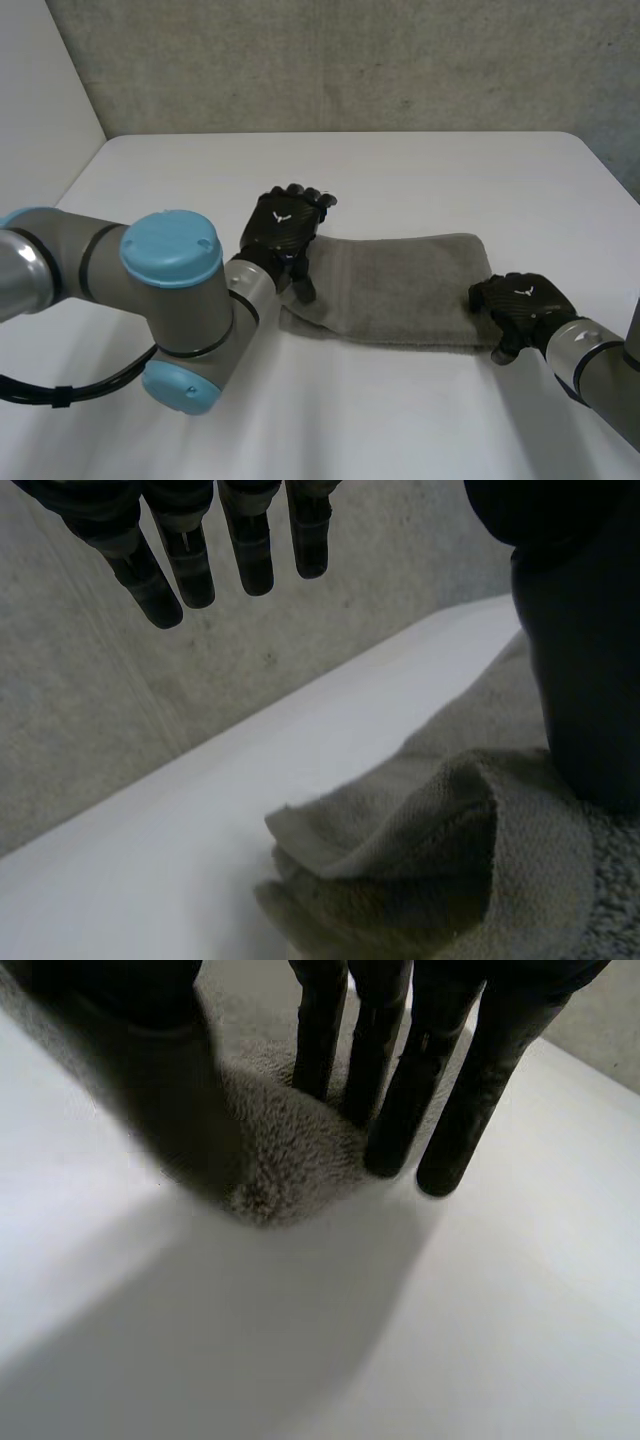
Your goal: Fold the towel.
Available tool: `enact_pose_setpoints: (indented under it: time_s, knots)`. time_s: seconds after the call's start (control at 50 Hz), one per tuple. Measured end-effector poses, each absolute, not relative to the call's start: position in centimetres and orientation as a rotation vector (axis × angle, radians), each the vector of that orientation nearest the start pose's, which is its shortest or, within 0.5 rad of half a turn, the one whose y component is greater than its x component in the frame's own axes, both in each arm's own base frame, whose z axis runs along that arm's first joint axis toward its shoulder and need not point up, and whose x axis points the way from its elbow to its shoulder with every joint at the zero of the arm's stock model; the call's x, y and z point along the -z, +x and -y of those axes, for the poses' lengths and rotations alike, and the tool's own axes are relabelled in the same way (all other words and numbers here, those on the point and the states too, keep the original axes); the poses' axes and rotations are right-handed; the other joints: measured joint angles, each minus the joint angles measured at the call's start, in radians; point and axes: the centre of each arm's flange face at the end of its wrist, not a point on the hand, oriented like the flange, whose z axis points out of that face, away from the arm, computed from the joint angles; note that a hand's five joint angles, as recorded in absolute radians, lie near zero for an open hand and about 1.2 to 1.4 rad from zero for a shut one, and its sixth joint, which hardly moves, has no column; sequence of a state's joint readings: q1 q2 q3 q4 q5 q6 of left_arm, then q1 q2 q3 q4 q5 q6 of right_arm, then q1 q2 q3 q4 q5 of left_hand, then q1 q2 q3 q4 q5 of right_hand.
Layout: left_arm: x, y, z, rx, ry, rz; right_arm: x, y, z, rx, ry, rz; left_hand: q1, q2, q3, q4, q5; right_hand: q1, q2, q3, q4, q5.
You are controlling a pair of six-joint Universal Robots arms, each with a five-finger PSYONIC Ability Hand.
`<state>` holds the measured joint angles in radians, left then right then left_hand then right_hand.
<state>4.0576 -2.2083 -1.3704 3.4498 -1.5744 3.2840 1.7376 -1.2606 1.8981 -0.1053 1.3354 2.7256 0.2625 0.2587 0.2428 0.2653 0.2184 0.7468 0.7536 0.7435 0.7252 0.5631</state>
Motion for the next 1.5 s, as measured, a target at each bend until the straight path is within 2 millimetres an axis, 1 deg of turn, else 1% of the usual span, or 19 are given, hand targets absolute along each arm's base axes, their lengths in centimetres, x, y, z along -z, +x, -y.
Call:
enact_pose_setpoints:
  time_s: [0.02, 0.06, 0.1, 0.2, 0.28, 0.38, 0.46, 0.5, 0.56, 0.66, 0.72, 0.78, 0.82, 0.88, 1.02, 1.16, 1.24, 1.3, 1.5]
  knots:
    - [-16.0, -35.9, 25.2, 2.245, 1.024, -2.445, -13.7, 19.7, 25.1, 1.536, -0.930, -2.482, 0.000, 0.000, 0.000, 0.000, 0.000, 0.102, 0.103, 0.082, 0.102, 0.103]
    - [-15.6, -35.8, 25.2, 2.219, 1.023, -2.459, -13.3, 19.7, 25.6, 1.542, -0.929, -2.495, 0.000, 0.000, 0.000, 0.000, 0.000, 0.433, 0.429, 0.459, 0.479, 0.477]
    - [-15.6, -35.7, 25.1, 2.204, 1.022, -2.468, -13.3, 19.6, 26.1, 1.561, -0.924, -2.504, 0.000, 0.000, 0.000, 0.000, 0.000, 0.515, 0.499, 0.572, 0.589, 0.572]
    - [-16.2, -35.1, 24.9, 2.185, 1.014, -2.479, -14.2, 19.6, 27.8, 1.678, -0.909, -2.525, 0.000, 0.000, 0.000, 0.000, 0.000, 0.533, 0.500, 0.595, 0.617, 0.593]
    - [-17.3, -34.4, 24.5, 2.185, 1.000, -2.479, -16.2, 20.3, 29.1, 1.828, -0.955, -2.488, 0.000, 0.000, 0.000, 0.000, 0.000, 0.536, 0.500, 0.595, 0.617, 0.596]
    - [-18.3, -33.4, 23.8, 2.178, 0.985, -2.480, -19.2, 24.3, 28.7, 1.974, -1.122, -2.288, 0.000, 0.000, 0.000, 0.000, 0.000, 0.543, 0.500, 0.595, 0.617, 0.600]
    - [-19.0, -32.3, 23.4, 2.176, 0.958, -2.476, -20.4, 29.8, 26.3, 1.988, -1.289, -2.045, 0.000, 0.000, 0.000, 0.000, 0.000, 0.543, 0.505, 0.595, 0.617, 0.601]
    - [-19.5, -31.5, 23.4, 2.179, 0.932, -2.470, -20.1, 32.8, 24.4, 1.943, -1.382, -1.917, 0.000, 0.000, 0.000, 0.000, 0.000, 0.544, 0.506, 0.595, 0.617, 0.601]
    - [-20.1, -30.6, 23.5, 2.188, 0.896, -2.459, -18.9, 35.7, 22.2, 1.850, -1.490, -1.795, 0.000, 0.000, 0.000, 0.000, 0.000, 0.543, 0.506, 0.595, 0.617, 0.601]
    - [-21.0, -29.3, 24.0, 2.204, 0.833, -2.439, -15.9, 37.4, 19.7, 1.658, -1.658, -1.732, 0.000, 0.000, 0.000, 0.000, 0.000, 0.543, 0.506, 0.595, 0.617, 0.601]
    - [-21.3, -28.9, 24.2, 2.215, 0.806, -2.429, -14.8, 37.4, 19.1, 1.574, -1.719, -1.740, 0.000, 0.000, 0.000, 0.000, 0.000, 0.486, 0.457, 0.528, 0.562, 0.544]
    - [-21.6, -28.6, 24.5, 2.224, 0.790, -2.421, -14.8, 37.0, 19.0, 1.543, -1.714, -1.759, 0.000, 0.000, 0.000, 0.000, 0.000, 0.148, 0.128, 0.175, 0.191, 0.173]
    - [-21.8, -28.6, 24.6, 2.236, 0.781, -2.414, -15.8, 36.6, 19.3, 1.562, -1.644, -1.781, 0.000, 0.000, 0.000, 0.000, 0.000, -0.243, -0.235, -0.209, -0.195, -0.236]
    - [-22.1, -28.7, 24.8, 2.254, 0.778, -2.407, -17.6, 35.6, 20.0, 1.617, -1.513, -1.810, 0.000, 0.000, 0.000, 0.000, 0.000, -0.477, -0.486, -0.473, -0.456, -0.507]
    - [-22.5, -30.0, 24.9, 2.329, 0.765, -2.415, -21.2, 32.3, 22.5, 1.723, -1.147, -1.891, 0.000, 0.000, 0.000, 0.000, 0.000, -0.514, -0.502, -0.501, -0.474, -0.543]
    - [-21.6, -32.6, 24.6, 2.385, 0.800, -2.465, -21.6, 29.8, 24.5, 1.706, -0.906, -1.984, 0.000, 0.000, 0.000, 0.000, 0.000, -0.515, -0.502, -0.501, -0.474, -0.543]
    - [-20.3, -34.2, 24.5, 2.376, 0.845, -2.496, -21.1, 29.2, 25.3, 1.677, -0.843, -2.024, -0.001, 0.000, 0.000, 0.000, 0.000, -0.515, -0.502, -0.501, -0.474, -0.543]
    - [-18.5, -35.4, 24.5, 2.328, 0.889, -2.534, -19.7, 29.1, 26.0, 1.636, -0.828, -2.066, -0.001, 0.000, 0.000, 0.000, 0.000, -0.514, -0.502, -0.501, -0.474, -0.543]
    - [-13.9, -36.2, 24.5, 2.159, 0.950, -2.621, -14.8, 29.7, 26.8, 1.496, -0.862, -2.179, -0.001, 0.000, 0.000, 0.000, 0.000, -0.515, -0.502, -0.501, -0.474, -0.543]
